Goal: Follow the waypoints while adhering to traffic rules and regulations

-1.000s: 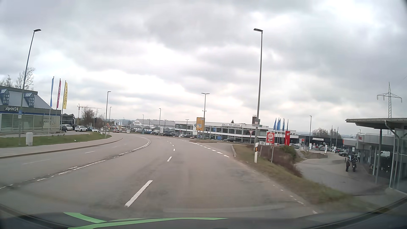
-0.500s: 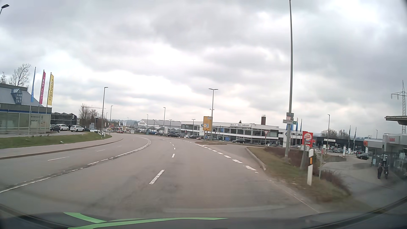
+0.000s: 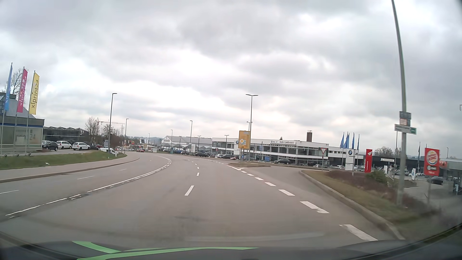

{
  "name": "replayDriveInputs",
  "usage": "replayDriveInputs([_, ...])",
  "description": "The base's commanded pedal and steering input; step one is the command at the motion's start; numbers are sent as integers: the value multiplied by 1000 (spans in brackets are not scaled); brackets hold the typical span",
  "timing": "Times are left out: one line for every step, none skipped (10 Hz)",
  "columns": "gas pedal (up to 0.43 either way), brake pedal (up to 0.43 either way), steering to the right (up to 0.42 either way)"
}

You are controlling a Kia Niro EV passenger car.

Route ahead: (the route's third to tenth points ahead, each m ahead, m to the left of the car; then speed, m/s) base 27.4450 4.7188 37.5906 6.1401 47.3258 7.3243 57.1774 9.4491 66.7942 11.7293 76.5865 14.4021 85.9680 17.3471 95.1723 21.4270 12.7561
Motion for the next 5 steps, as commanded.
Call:
replayDriveInputs([47,0,-16])
replayDriveInputs([47,0,-16])
replayDriveInputs([47,0,-15])
replayDriveInputs([47,0,-15])
replayDriveInputs([47,0,-15])
